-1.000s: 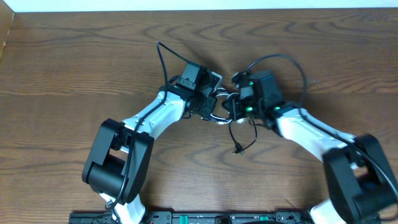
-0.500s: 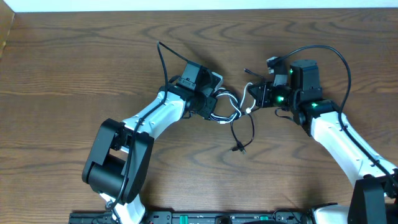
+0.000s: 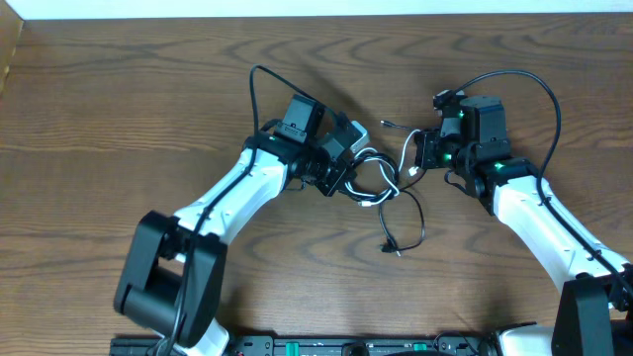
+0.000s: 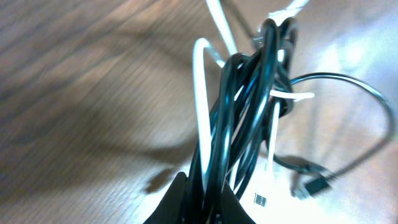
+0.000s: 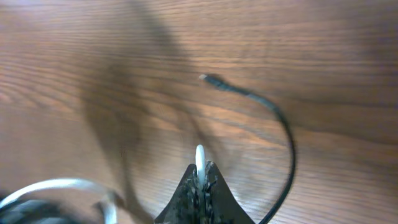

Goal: Untangle cables

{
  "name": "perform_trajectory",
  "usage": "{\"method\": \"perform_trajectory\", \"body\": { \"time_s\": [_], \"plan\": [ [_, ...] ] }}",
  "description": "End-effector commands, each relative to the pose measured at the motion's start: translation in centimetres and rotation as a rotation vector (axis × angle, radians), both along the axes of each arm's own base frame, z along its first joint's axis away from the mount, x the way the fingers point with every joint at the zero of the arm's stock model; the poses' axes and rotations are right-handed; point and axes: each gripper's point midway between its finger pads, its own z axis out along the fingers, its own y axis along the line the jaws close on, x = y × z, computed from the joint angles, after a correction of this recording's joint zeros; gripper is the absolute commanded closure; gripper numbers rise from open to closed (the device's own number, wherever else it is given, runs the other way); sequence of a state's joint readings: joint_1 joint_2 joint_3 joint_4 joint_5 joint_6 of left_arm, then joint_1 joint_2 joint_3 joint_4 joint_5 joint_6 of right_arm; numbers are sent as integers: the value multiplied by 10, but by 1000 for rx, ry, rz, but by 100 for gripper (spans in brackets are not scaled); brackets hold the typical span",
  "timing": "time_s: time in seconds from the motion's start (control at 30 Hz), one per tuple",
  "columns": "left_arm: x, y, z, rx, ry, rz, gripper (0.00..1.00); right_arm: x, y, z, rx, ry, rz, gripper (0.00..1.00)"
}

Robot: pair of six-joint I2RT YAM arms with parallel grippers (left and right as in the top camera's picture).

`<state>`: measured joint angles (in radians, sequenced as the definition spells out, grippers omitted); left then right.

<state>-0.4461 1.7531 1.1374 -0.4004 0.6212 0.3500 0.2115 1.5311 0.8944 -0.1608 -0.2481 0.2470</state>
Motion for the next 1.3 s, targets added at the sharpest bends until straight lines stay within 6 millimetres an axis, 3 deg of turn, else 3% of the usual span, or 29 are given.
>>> {"method": "perform_trajectory", "body": {
  "time_s": [0.0, 0.43, 0.7, 0.83, 0.97, 1.07, 1.2, 1.27],
  "plan": [
    [-18, -13, 27, -124, -13, -113, 93, 4, -11, -5, -76, -18, -11, 99],
    [-13, -17, 37, -152, -46, -107, 93, -6, 23, -39, 53, 79, 144, 99],
    [16, -15, 41, -135, -88, 39, 93, -25, 41, -72, 165, 234, 194, 98],
    [36, -1, 34, -59, -112, 179, 93, -36, 47, -70, 214, 278, 229, 97],
    [36, 0, 34, -56, -110, 180, 93, -44, 58, -62, 286, 292, 284, 95],
    [35, 0, 33, -52, -107, 180, 92, -43, 56, -64, 274, 296, 273, 90],
    [35, 0, 33, -51, -105, 180, 92, -37, 46, -65, 257, 285, 241, 70],
    [35, 0, 32, -50, -103, 180, 93, -32, 40, -63, 260, 277, 225, 65]
  ]
}}
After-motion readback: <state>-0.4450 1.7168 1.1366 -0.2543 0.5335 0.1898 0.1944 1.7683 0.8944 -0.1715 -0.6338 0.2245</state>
